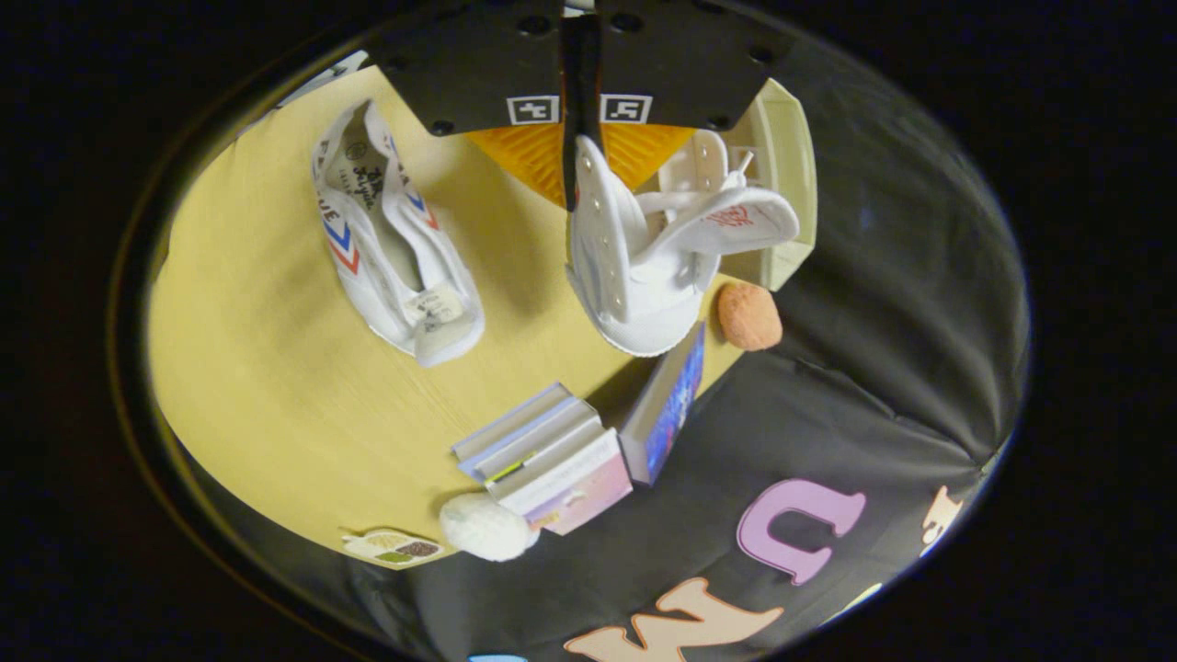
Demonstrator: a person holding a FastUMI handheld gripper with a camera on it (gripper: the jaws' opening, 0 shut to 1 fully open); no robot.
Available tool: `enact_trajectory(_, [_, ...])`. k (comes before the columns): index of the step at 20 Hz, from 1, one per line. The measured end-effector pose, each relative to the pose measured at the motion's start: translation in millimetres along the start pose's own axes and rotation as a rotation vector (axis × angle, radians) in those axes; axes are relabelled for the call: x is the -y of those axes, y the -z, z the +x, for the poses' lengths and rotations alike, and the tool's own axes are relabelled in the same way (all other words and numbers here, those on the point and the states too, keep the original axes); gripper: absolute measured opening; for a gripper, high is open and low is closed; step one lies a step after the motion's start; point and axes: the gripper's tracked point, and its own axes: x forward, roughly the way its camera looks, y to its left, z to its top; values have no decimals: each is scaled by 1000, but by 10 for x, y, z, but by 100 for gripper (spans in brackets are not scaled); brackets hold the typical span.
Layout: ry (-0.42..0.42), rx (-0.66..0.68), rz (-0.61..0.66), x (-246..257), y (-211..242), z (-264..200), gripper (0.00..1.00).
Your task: Open the storage box then place both shoes into the box .Put the left shoe in first, then the right shoe, with the right side of both shoes facing outward in a uniform manner.
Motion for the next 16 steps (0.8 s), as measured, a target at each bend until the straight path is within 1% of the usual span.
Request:
enact_trajectory(3, [-60,34,-48,-541,-111,-220,2])
enact_trajectory(5, [-128,50,-63,-1001,-124,-317,2])
enact_trajectory(7, [-198,42,-59,-1456,-16,-398,2])
enact_trajectory(9, [-238,22,-60,-1803,104,-343,2])
enact_trajectory(13, [-249,-57,-54,-2165,591,-43,2])
enact_trajectory(16, [-217,-95,-23,-2218,923,202,2])
